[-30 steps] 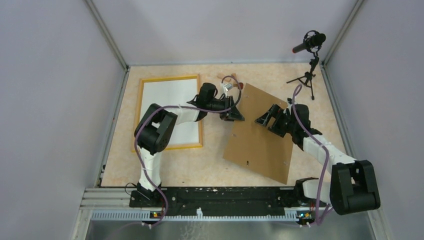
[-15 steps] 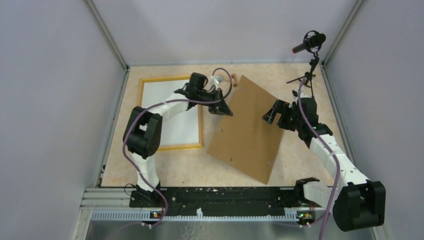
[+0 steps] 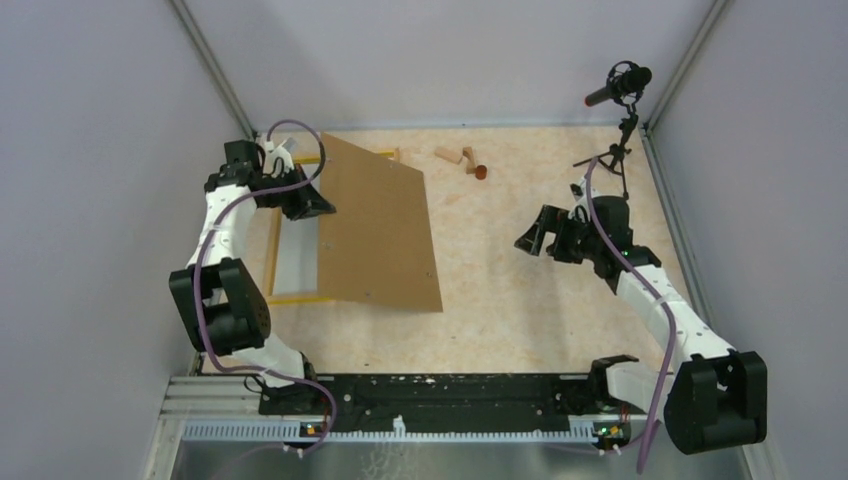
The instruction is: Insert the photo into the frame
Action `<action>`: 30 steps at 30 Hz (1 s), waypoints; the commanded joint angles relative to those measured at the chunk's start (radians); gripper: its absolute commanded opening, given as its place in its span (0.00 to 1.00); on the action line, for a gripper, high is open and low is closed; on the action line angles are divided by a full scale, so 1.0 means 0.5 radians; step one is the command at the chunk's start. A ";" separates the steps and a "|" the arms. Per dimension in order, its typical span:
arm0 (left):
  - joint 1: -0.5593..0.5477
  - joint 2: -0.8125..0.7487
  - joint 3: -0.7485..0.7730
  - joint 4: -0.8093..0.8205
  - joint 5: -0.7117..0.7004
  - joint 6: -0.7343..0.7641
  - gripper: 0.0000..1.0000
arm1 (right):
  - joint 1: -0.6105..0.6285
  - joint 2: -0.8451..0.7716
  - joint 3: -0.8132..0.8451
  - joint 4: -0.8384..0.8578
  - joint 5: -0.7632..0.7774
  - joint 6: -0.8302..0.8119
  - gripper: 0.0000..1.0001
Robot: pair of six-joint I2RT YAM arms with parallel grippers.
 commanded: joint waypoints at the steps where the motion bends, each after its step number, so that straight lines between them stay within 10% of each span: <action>1: 0.028 -0.113 0.156 -0.211 -0.314 0.386 0.00 | 0.025 0.022 -0.033 0.119 -0.179 -0.046 0.95; 30: 0.113 -0.520 0.975 -0.444 -0.615 0.299 0.00 | 0.467 0.198 -0.010 -0.008 0.019 -0.099 0.96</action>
